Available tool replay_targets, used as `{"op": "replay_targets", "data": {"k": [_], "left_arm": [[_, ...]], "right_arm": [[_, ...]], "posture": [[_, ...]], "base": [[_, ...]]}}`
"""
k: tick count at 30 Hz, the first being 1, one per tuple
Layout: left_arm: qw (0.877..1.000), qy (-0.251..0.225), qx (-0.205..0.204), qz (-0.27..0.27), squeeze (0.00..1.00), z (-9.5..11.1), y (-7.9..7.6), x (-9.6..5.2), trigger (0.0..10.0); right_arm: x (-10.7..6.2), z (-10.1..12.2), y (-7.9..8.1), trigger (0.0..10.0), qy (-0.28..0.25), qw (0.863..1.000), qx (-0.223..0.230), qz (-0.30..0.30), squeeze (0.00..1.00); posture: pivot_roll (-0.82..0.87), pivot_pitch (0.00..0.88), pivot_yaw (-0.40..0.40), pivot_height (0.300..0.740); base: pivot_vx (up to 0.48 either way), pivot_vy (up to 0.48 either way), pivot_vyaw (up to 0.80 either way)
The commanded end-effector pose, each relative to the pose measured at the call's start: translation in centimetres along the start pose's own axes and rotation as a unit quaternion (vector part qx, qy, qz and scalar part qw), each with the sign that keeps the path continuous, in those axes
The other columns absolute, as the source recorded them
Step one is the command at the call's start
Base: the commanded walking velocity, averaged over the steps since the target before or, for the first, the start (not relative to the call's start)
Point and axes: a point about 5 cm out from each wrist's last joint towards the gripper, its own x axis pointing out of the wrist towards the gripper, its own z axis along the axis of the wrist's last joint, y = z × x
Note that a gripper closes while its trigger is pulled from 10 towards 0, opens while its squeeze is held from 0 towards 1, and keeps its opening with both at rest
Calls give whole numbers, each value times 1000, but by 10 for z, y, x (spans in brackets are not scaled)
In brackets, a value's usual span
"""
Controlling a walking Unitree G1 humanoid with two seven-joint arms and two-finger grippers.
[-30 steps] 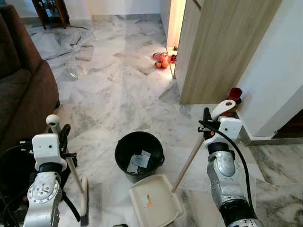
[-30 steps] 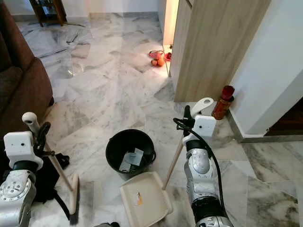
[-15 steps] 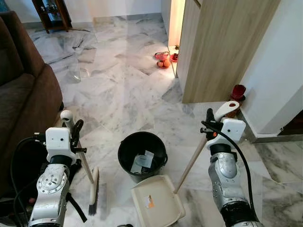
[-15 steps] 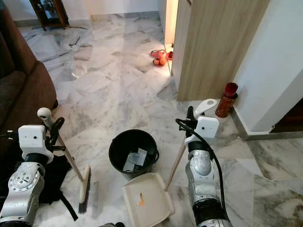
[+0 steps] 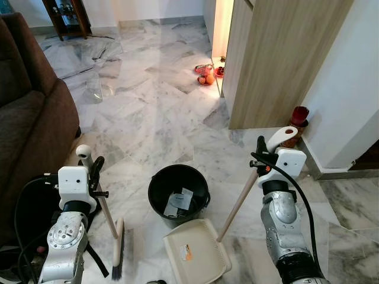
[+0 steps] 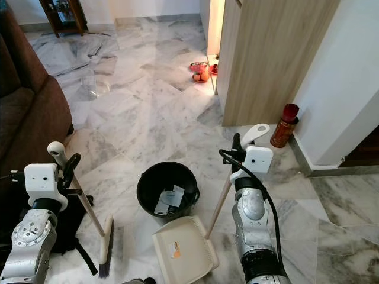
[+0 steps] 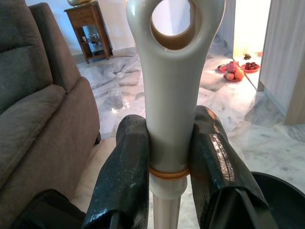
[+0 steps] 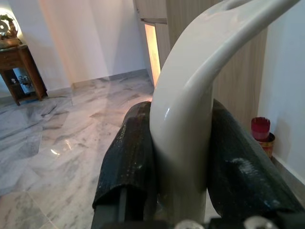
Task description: Sweep floor
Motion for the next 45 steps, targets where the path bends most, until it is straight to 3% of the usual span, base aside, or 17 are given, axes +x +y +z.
{"op": "replay_targets", "data": {"k": [1,23,45], "left_arm": [[1000,-21,5,8,0,5,1,-2,10000],[1000,-23,-11,-12,0,5,-17,5,10000],[1000,-25,-13,-10,0,3,-19,-1,10000]], "right_arm": [[3,11,1,10000,-25,1000,7,1,0],[0,14,-4,10000,-24,1000,4,-6,0],[1,16,-1,10000,-20,1000,6,0,0]], "posture": [[39,149,18,740],[-11,150,26,740],[-13,158,1,740]], "base": [[0,0,0],[0,0,0],[0,0,0]]}}
